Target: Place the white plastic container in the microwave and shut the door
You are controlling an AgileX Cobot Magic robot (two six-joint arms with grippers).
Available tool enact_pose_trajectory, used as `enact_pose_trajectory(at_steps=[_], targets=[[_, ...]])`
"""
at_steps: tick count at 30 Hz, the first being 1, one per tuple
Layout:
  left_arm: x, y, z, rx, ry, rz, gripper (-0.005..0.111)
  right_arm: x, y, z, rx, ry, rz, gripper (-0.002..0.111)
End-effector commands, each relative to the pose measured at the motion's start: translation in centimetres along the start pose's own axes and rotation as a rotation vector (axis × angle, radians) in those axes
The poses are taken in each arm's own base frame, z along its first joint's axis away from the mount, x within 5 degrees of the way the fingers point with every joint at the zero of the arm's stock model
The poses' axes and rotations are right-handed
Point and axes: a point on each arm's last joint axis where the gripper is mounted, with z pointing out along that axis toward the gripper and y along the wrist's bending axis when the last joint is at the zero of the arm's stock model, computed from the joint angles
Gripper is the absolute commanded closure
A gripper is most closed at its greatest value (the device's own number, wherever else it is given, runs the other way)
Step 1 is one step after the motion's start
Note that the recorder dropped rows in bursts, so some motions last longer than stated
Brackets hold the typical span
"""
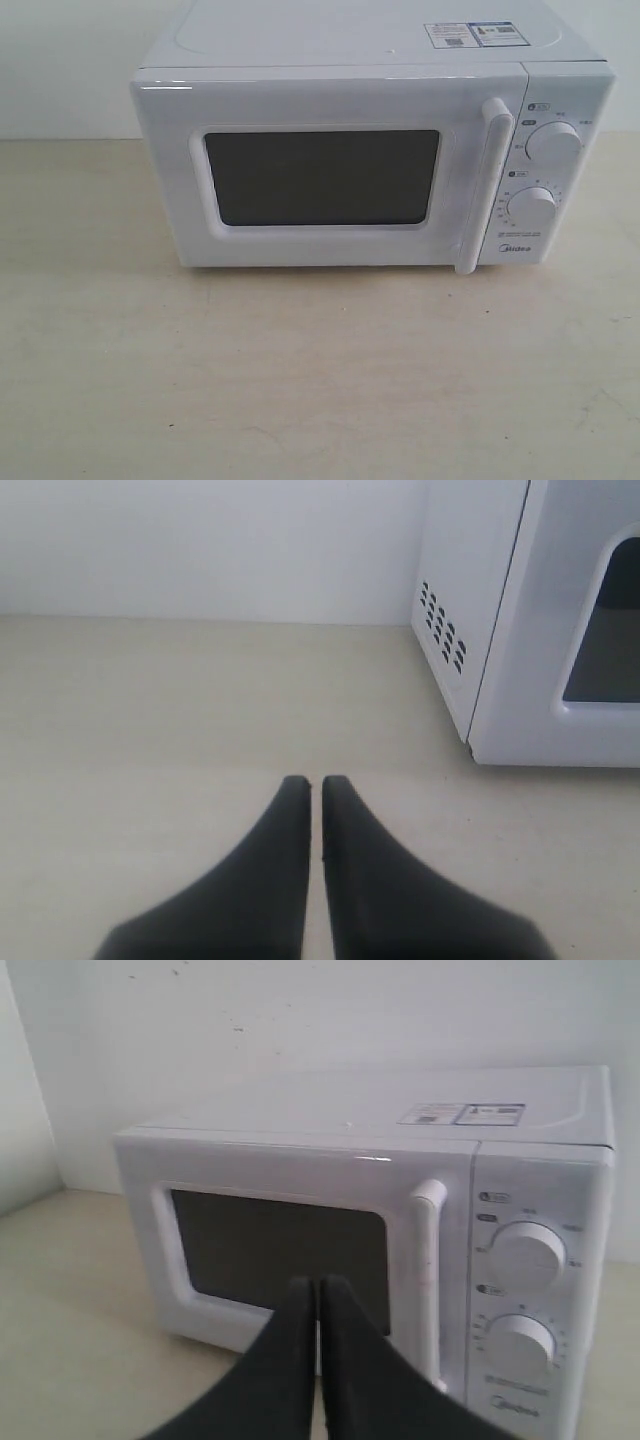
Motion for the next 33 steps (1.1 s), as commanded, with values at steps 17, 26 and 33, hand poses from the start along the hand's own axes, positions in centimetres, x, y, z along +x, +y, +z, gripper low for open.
enact_pose_trajectory(at_steps=[17,26,33], targets=[[0.0,0.0,0.0,-0.005,-0.010,-0.004,0.102,6.6,-2.6,-1.2,0.310,-0.084,-0.011,0.108],[0.0,0.0,0.0,-0.005,-0.010,-0.004,0.102,7.7,-2.8,-1.3,0.324,0.061,-0.144,0.108],[0.0,0.0,0.0,-0.005,-0.010,-0.004,0.102,8.6,-3.2,-1.5,0.371,0.157,-0.093,0.108]])
